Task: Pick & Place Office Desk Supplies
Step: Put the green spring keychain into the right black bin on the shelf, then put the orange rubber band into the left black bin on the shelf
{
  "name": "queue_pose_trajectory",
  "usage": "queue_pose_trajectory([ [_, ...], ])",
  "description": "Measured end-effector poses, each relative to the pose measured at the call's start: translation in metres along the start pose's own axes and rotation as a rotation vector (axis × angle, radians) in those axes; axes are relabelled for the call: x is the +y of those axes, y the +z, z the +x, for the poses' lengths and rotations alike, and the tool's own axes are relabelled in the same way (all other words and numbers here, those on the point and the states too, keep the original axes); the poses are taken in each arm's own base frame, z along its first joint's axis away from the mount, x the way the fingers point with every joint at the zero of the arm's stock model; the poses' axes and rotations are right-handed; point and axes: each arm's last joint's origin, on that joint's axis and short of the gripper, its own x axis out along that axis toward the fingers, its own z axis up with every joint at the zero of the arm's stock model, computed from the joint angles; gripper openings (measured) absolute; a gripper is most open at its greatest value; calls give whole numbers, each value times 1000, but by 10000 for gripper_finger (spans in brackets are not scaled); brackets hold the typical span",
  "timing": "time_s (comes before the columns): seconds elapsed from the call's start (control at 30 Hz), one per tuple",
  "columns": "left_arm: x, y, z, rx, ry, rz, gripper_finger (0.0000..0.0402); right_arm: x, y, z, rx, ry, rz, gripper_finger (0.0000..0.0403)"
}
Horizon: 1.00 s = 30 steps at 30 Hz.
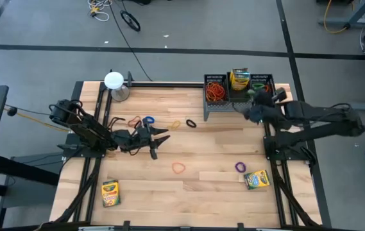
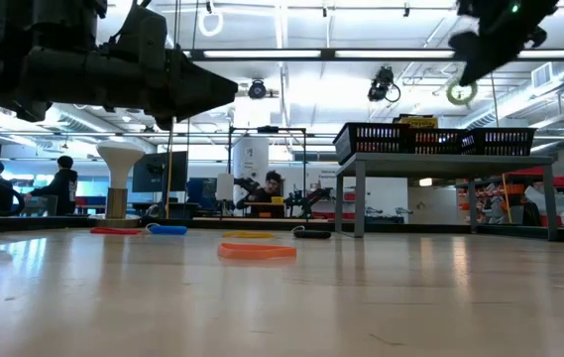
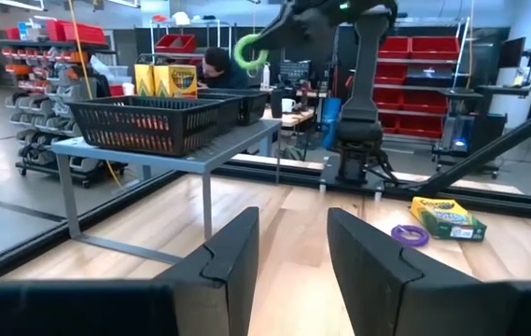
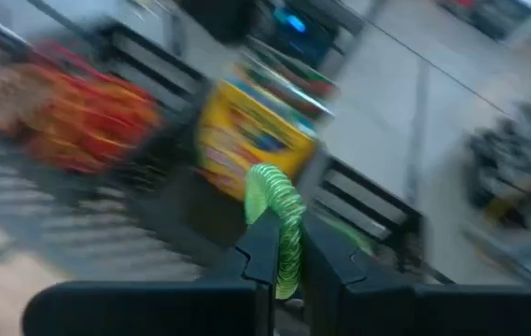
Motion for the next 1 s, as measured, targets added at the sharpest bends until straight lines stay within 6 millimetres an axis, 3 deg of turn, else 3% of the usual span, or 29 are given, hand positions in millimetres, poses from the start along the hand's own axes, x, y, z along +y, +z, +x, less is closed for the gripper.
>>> queue_pose_trajectory([
  [0.27, 0, -1, 0, 6, -6, -3, 135, -30, 3, 35, 170, -220, -9, 31],
  [0.57, 0, -1, 0, 11, -6, 1, 135, -35, 11, 77, 294, -299, -45, 42],
  [0.8, 0, -3, 0, 25, -6, 10, 135, -31, 6, 102, 405, -347, -104, 90],
  [1.0, 0, -3, 0, 29, -1, 12, 135, -30, 5, 111, 435, -365, -102, 143],
])
